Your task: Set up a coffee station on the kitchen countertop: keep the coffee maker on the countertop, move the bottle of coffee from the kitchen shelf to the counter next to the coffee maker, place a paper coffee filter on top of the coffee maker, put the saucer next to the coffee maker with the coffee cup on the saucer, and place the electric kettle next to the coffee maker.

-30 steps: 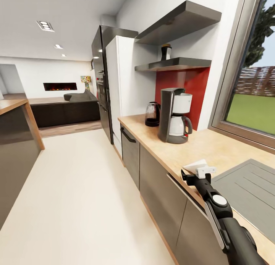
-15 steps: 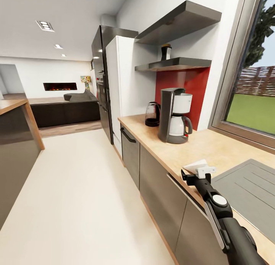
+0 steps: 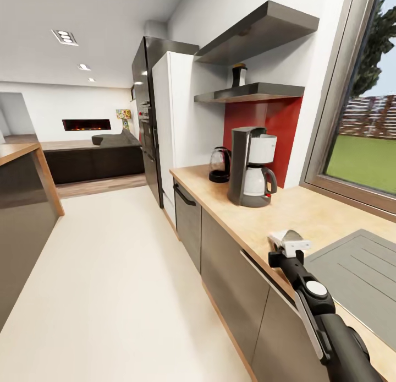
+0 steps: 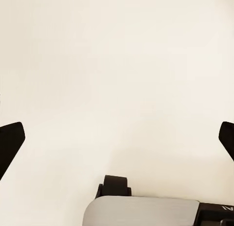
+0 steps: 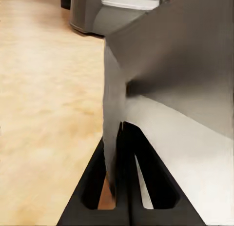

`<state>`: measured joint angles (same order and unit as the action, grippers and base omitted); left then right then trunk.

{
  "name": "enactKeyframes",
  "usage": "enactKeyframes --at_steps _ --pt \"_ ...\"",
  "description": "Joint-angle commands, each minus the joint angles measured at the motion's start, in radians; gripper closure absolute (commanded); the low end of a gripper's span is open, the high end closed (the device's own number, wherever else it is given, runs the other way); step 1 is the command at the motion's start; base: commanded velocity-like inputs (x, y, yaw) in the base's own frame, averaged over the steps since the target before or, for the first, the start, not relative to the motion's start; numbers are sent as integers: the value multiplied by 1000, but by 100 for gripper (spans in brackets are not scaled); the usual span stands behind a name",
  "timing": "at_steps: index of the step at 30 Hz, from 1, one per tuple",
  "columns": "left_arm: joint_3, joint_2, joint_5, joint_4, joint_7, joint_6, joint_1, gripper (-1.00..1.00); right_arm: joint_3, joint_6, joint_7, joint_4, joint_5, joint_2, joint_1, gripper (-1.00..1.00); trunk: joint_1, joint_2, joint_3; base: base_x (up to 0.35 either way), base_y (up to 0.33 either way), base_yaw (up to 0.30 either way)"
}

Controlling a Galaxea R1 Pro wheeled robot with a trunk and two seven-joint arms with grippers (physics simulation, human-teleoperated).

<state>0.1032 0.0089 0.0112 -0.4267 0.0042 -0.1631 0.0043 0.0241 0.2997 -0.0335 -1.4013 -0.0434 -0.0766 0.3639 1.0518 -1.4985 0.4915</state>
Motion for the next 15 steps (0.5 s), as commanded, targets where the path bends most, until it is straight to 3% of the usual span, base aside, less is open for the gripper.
enactKeyframes --at_steps 1,15 --pt "1 0 1 -1 0 -1 0 -100 1 6 -3 -2 -6 0 1 100 0 0 1 0 0 0" --pt "1 0 1 -1 0 -2 0 -100 0 6 -3 -2 -6 0 1 100 0 0 1 0 0 0"
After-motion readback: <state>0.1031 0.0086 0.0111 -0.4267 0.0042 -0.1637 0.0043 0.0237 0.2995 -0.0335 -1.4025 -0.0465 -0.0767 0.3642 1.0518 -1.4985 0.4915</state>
